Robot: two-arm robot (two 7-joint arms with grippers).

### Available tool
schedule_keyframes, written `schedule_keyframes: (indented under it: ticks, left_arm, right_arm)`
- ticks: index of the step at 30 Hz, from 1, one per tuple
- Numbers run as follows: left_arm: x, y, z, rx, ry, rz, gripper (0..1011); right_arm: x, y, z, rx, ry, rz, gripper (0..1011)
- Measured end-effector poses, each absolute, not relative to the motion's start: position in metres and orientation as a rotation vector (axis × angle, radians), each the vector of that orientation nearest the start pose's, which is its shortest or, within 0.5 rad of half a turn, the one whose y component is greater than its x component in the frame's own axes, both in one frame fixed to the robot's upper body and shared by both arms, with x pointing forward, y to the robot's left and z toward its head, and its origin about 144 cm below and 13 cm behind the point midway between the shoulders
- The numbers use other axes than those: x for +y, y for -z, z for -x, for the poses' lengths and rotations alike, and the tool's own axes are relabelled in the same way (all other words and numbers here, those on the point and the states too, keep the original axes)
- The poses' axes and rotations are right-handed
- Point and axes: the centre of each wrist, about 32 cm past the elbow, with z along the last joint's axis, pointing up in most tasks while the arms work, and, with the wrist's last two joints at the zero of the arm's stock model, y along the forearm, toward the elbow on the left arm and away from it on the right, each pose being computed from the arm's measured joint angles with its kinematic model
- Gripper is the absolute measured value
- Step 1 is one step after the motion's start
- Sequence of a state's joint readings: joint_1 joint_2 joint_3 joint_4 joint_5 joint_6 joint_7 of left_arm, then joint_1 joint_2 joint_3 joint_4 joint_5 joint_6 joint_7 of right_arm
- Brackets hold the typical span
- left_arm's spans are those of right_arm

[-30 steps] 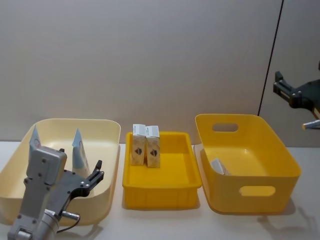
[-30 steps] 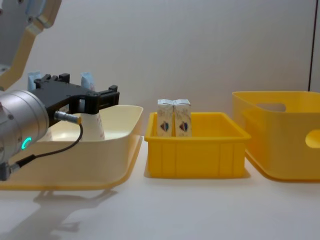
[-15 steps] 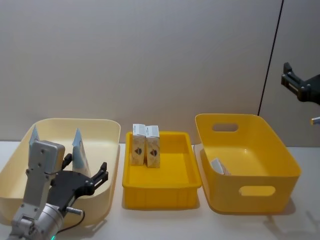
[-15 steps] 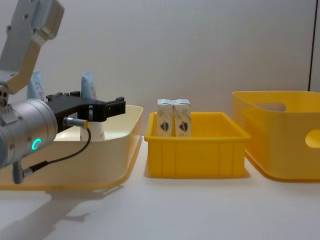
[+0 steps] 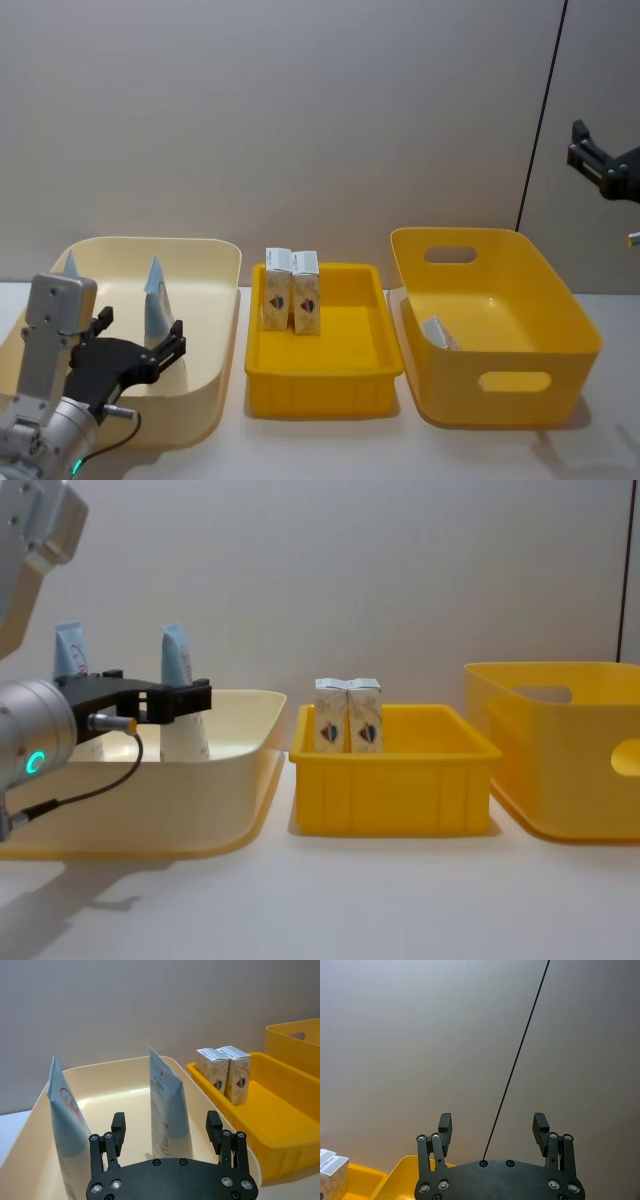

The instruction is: Bimanual collaborative sorting of washing and personal care products

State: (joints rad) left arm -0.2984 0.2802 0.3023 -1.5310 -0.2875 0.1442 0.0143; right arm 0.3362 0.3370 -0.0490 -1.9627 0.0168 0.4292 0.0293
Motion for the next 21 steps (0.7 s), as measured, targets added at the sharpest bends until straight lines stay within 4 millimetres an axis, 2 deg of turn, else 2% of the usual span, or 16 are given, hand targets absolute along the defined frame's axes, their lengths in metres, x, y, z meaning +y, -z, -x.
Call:
schedule_keyframes:
  ticks: [21]
  left_arm:
    - [0.226,-1.217,-0.547,-0.031,-1.242,-0.053,1003]
  right_arm:
    - [-0.273,-1.378,-0.48,-0.483,1.522,0.035,1001]
